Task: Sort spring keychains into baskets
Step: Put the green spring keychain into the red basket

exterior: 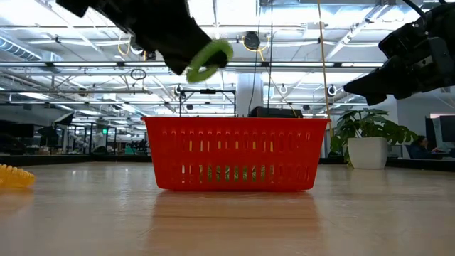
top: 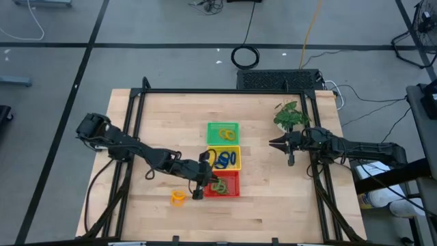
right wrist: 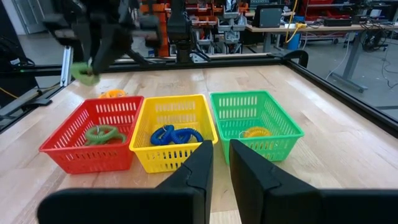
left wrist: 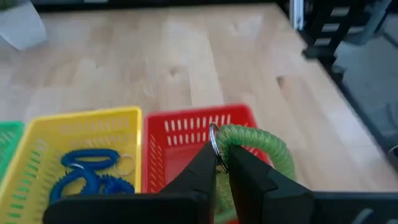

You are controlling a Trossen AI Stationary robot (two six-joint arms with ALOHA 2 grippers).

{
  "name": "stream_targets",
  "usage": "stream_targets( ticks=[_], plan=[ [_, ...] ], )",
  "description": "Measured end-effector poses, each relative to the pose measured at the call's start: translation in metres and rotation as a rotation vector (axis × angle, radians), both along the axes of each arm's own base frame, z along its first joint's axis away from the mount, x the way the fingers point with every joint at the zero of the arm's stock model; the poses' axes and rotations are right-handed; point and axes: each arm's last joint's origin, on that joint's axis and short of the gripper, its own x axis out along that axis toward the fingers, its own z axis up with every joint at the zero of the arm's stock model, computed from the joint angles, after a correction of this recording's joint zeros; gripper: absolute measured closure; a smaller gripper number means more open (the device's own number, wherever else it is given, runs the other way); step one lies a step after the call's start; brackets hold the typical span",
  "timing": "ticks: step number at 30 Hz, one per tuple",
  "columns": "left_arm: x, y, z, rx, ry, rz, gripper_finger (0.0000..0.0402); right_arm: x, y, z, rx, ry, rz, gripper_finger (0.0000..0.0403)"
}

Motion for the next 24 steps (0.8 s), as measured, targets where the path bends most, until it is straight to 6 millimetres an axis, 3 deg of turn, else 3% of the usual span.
stream_targets(
  ticks=[7,24],
  plan=[
    [0.011,-0.005,-0.02,-0.003,-0.002,-0.039,0.0364,0.0,0.0,0.0,0.0,0.0,-0.001,0.0365],
    [0.011,-0.004,-0.02,0.0,0.002,-0.028,0.0364,0.0,0.0,0.0,0.0,0.0,-0.001,0.0364]
  ],
)
